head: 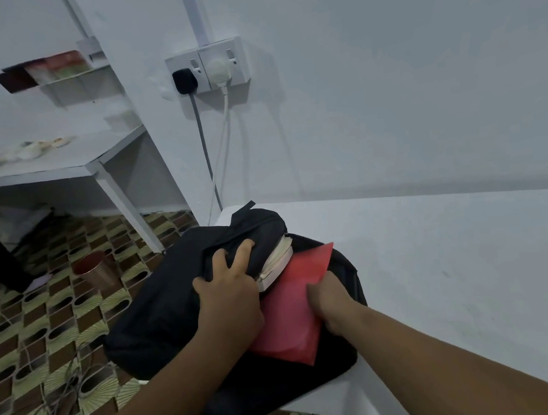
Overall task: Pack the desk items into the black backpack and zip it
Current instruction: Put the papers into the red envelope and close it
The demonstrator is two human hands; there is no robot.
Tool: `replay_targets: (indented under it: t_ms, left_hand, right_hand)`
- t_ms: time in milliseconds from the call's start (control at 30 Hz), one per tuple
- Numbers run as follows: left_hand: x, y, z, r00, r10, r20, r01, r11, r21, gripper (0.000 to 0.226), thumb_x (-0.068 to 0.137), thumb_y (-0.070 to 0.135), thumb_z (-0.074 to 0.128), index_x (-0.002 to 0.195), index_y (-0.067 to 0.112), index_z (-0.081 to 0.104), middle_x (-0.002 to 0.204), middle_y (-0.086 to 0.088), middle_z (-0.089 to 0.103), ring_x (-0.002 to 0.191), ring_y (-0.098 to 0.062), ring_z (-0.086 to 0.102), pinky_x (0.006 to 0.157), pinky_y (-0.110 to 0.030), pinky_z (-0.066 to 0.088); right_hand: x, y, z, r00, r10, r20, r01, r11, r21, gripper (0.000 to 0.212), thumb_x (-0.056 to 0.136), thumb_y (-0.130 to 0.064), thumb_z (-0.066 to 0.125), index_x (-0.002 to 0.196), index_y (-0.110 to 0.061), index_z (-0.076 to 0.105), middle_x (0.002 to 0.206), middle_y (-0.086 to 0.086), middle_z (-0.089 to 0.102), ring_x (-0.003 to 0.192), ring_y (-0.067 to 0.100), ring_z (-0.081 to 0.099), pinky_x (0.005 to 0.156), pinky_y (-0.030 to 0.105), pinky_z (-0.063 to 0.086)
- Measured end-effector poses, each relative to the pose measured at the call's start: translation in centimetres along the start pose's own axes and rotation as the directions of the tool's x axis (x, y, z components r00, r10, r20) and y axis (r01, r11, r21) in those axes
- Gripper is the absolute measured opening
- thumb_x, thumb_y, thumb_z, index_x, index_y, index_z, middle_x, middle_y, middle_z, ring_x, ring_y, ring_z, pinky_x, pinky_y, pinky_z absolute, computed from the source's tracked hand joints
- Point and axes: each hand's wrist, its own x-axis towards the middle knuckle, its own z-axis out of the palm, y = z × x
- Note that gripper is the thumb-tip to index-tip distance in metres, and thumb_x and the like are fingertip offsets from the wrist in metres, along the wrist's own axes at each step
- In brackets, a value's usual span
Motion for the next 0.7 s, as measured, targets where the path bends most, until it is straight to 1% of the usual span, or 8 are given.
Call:
replay_targets:
  t_ms: [167,233,300,367,433,500,600,700]
  left_hand:
    - [0.3,0.5,0.0,1.000,0.002,0.003,-0.002,1.000,-0.010,0.018,0.089,0.020,0.051,0.092,0.021,0.069,0.165,0.007,-0.004,0.142,-0.034,0.017,0.092,-0.051,0.042]
    - [0.3,0.7,0.3,1.000,-0.002,0.008,0.002,1.000,-0.008,0.017,0.091,0.020,0.052,0.091,0.021,0.069,0.165,0.007,-0.005,0.142,-0.034,0.016,0.092,-0.051,0.042]
    - [0.2,0.8,0.7,1.000,0.005,0.012,-0.005,1.000,-0.012,0.016,0.090,0.020,0.053,0.091,0.021,0.069,0.165,0.007,-0.007,0.143,-0.034,0.015,0.092,-0.051,0.042]
    - [0.1,1.1,1.2,1.000,0.017,0.021,-0.017,1.000,-0.002,0.017,0.092,0.021,0.052,0.093,0.020,0.069,0.165,0.006,-0.010,0.143,-0.035,0.013,0.093,-0.051,0.041]
    - [0.0,1.6,1.7,0.999,0.034,0.027,-0.034,0.999,0.008,0.019,0.094,0.021,0.051,0.096,0.019,0.070,0.165,0.005,-0.013,0.144,-0.037,0.010,0.095,-0.052,0.039]
    - [-0.2,2.2,2.2,0.998,0.048,0.040,-0.048,0.999,0.011,0.020,0.097,0.020,0.049,0.102,0.019,0.069,0.165,0.002,-0.016,0.146,-0.040,0.007,0.098,-0.055,0.038]
    - [-0.5,3.1,3.5,0.994,0.087,0.071,-0.088,0.996,0.009,0.022,0.099,0.019,0.049,0.113,0.019,0.066,0.165,-0.001,-0.018,0.148,-0.043,0.004,0.103,-0.058,0.034]
    - [-0.7,3.8,4.8,0.992,0.121,0.041,-0.118,0.991,-0.066,0.021,0.096,0.024,0.051,0.109,0.028,0.066,0.166,0.001,-0.011,0.143,-0.041,0.011,0.101,-0.055,0.033]
  right_hand:
    - [1.5,1.0,2.8,0.998,0.039,0.040,-0.039,0.999,-0.012,0.032,0.086,-0.019,0.048,0.111,-0.007,0.065,0.102,0.013,0.072,0.096,0.032,0.069,0.085,0.049,0.060]
    - [2.4,1.6,3.3,0.999,0.038,0.035,-0.036,0.998,-0.048,0.034,0.088,-0.018,0.050,0.119,-0.005,0.056,0.112,0.012,0.066,0.104,0.034,0.066,0.085,0.042,0.058]
    - [4.0,2.9,2.9,0.999,0.015,0.044,-0.011,0.996,-0.092,0.030,0.088,-0.017,0.051,0.116,-0.007,0.055,0.113,0.011,0.066,0.108,0.035,0.065,0.084,0.042,0.057]
    - [2.3,1.0,2.3,0.997,-0.014,0.078,0.024,0.992,-0.122,0.028,0.084,-0.020,0.050,0.108,-0.014,0.062,0.104,0.010,0.071,0.097,0.029,0.069,0.082,0.046,0.060]
    - [0.9,-0.8,1.3,0.989,0.000,0.146,0.027,0.983,-0.181,0.017,0.092,-0.015,0.050,0.100,-0.018,0.064,0.093,0.007,0.070,0.083,0.021,0.068,0.066,0.035,0.059]
    - [0.1,-1.8,-0.2,0.987,0.094,0.132,-0.052,0.956,-0.287,0.015,0.095,-0.013,0.052,0.097,-0.009,0.067,0.090,0.012,0.070,0.077,0.029,0.069,0.056,0.035,0.059]
    - [-1.0,-1.2,-2.1,0.989,0.057,0.134,-0.005,0.933,-0.361,0.014,0.090,-0.006,0.058,0.097,-0.002,0.070,0.088,0.020,0.074,0.074,0.038,0.074,0.065,0.046,0.063]
    - [-2.2,1.0,-2.8,0.995,-0.073,0.061,0.093,0.874,-0.477,0.024,0.083,-0.001,0.064,0.104,-0.012,0.065,0.081,0.007,0.075,0.069,0.026,0.073,0.065,0.036,0.063]
